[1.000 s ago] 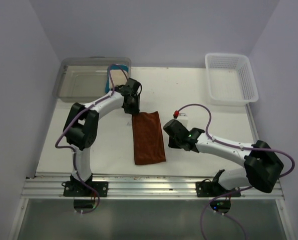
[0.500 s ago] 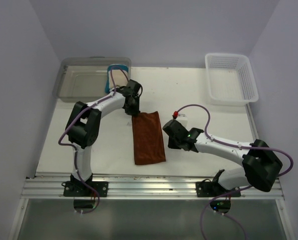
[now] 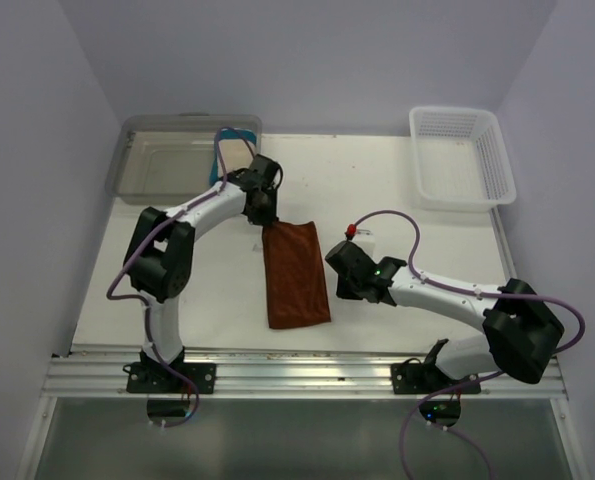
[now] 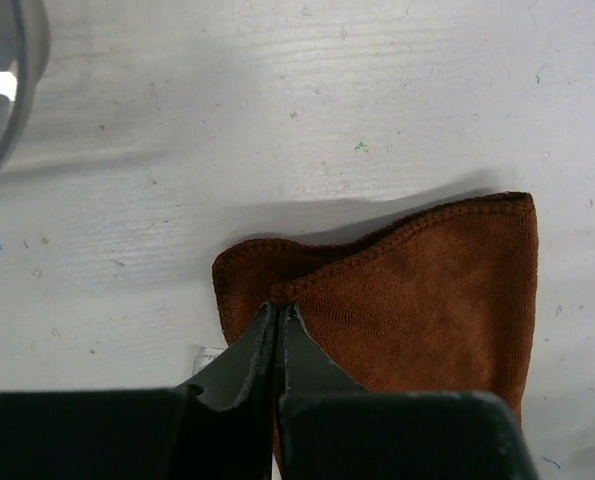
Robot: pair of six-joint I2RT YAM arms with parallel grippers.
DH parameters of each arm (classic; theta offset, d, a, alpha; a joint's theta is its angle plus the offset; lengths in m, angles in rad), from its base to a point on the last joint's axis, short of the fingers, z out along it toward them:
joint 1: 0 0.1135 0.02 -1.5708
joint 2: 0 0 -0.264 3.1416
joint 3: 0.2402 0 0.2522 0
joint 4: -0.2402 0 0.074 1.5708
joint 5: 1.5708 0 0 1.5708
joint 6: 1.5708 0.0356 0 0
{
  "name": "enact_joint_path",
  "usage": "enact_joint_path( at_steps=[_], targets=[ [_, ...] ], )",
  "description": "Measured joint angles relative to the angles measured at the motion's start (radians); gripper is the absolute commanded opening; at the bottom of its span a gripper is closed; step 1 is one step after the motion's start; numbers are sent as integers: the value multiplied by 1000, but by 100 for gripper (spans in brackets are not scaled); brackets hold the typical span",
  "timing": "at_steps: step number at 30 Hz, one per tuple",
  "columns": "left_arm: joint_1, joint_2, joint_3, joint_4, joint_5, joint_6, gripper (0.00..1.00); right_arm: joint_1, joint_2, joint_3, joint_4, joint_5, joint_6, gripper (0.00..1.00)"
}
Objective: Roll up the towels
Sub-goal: Fold the towel
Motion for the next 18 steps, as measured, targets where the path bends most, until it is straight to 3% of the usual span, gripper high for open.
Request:
enact_joint_path(
  at_steps=[11,17,18],
  targets=[
    [0,-5,0,-15,-41,-8,0,0,-2,-5,0,0,1,11],
    [0,48,6,-20,-64,-10,19,0,-18,-18,-5,0,2,11],
    [0,61,11,-24,-68,-10,28,0,-23,-18,-6,0,1,11]
  ],
)
